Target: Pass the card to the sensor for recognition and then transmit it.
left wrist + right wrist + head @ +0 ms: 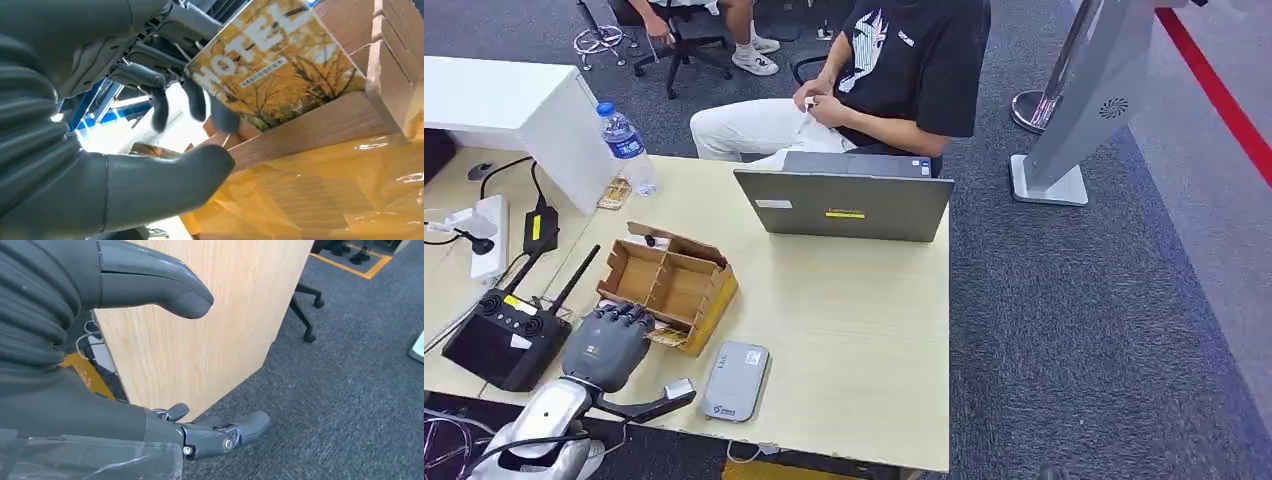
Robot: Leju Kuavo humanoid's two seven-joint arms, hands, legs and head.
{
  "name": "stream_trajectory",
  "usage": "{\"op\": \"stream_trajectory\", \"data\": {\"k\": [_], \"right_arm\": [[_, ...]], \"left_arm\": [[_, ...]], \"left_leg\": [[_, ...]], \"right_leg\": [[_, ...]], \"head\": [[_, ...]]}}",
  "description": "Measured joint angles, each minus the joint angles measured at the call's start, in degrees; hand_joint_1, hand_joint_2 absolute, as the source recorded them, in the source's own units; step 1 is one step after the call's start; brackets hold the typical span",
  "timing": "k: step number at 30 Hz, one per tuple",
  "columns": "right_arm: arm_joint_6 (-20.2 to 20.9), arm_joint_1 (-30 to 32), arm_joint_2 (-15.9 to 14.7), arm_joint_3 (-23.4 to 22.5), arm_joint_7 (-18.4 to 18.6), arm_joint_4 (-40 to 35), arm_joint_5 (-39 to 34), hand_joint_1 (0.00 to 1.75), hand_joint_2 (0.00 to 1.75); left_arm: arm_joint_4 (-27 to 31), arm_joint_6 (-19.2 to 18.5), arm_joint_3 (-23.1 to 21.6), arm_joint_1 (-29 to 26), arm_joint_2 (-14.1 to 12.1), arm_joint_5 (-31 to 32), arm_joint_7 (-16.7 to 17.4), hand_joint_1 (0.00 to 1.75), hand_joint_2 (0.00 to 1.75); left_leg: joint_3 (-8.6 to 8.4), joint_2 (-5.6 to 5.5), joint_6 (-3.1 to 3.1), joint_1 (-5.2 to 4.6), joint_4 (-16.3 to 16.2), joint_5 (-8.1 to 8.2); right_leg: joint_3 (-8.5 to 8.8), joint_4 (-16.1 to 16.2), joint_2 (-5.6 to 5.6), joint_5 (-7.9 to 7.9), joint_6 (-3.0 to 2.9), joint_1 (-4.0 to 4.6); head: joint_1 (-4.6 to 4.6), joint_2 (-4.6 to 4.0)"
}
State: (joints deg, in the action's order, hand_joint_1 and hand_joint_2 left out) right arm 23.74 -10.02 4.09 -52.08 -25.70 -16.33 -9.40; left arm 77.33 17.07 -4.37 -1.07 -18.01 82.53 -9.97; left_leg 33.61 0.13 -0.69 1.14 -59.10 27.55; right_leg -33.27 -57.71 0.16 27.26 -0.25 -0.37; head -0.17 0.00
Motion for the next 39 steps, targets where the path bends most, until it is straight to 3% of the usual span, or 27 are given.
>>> {"op": "stream_trajectory", "data": {"k": [1, 8, 33, 39], "right_arm": [[0.0, -0.01, 0.0, 0.04, 0.09, 0.0, 0.04, 0.0, 1.75], [-0.15, -0.21, 0.02, 0.2, 0.13, 0.0, 0.07, 0.0, 1.75], [-0.13, -0.37, 0.02, 0.2, 0.17, 0.0, -0.02, 0.0, 1.75], [-0.15, -0.38, 0.02, 0.2, 0.2, 0.0, 0.0, 0.0, 1.75]], "left_arm": [[-0.13, 0.56, 0.04, 0.05, 0.11, 0.17, -0.44, 0.0, 1.75], [-0.72, 1.44, 0.09, 0.18, 1.24, -0.61, -2.84, 0.0, 1.75], [-1.46, 1.29, 0.09, 0.16, 2.45, -0.74, -3.37, 0.0, 1.75], [-1.44, 2.75, 0.09, 0.16, 2.75, -1.14, -3.91, 0.0, 1.75]], "left_leg": [[0.0, 0.0, 0.0, 0.0, 0.0, 0.0], [0.01, 0.0, 0.0, 0.0, 0.0, 0.0], [0.0, 0.0, 0.0, 0.0, 0.0, 0.0], [0.0, 0.0, 0.0, 0.0, 0.0, 0.0]], "right_leg": [[0.0, 0.0, 0.0, 0.0, 0.0, 0.0], [0.0, 0.0, 0.0, 0.0, 0.0, 0.0], [0.0, 0.0, 0.0, 0.0, 0.0, 0.0], [0.0, 0.0, 0.0, 0.0, 0.0, 0.0]], "head": [[0.0, 0.0], [0.0, 0.0], [-0.02, 0.0], [0.0, 0.0]]}}
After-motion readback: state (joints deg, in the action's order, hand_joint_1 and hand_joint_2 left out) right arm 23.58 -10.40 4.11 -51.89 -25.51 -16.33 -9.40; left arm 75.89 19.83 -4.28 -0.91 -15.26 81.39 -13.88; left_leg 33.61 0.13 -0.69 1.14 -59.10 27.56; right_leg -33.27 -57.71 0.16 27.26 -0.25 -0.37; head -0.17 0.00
